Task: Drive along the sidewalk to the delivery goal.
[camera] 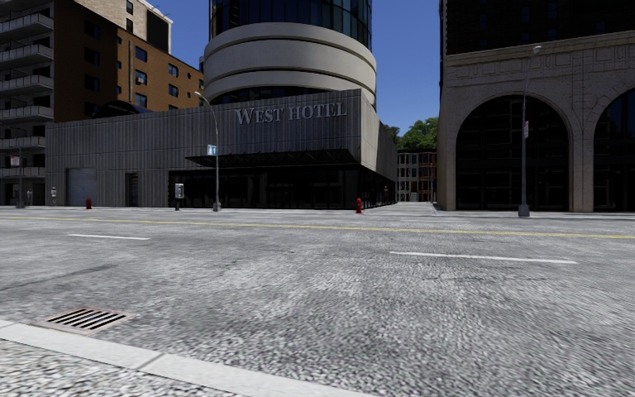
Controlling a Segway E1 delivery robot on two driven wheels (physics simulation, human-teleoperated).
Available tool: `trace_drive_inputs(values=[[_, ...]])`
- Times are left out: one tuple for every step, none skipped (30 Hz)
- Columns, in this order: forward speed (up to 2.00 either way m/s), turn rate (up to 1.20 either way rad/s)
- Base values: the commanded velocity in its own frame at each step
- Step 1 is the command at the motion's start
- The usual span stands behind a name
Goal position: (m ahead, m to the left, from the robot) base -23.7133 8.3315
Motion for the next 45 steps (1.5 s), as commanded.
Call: trace_drive_inputs(values=[[0.00,0.00],[0.00,0.00],[0.00,0.00],[0.00,0.00],[0.00,0.00],[0.00,0.00],[0.00,0.00],[0.00,0.00],[0.00,0.00],[0.00,0.31],[0.00,0.80],[0.00,1.20],[0.00,1.20],[0.00,1.20],[0.00,1.20],[0.00,1.20],[0.00,1.20],[0.00,1.20],[0.00,1.20],[0.00,1.20],[0.00,1.20],[0.00,1.20],[0.00,1.20],[0.00,1.20],[0.00,1.20],[0.00,1.20],[0.00,1.20],[0.00,1.20],[0.00,1.20],[0.00,1.20],[0.00,1.20],[0.00,1.20],[0.00,1.20],[0.00,1.20],[0.00,1.20],[0.00,1.20],[0.00,1.20],[0.00,1.20],[0.00,1.20],[0.00,1.20],[0.00,1.20],[0.00,1.20],[0.00,1.20],[0.00,1.20],[0.00,1.20]])
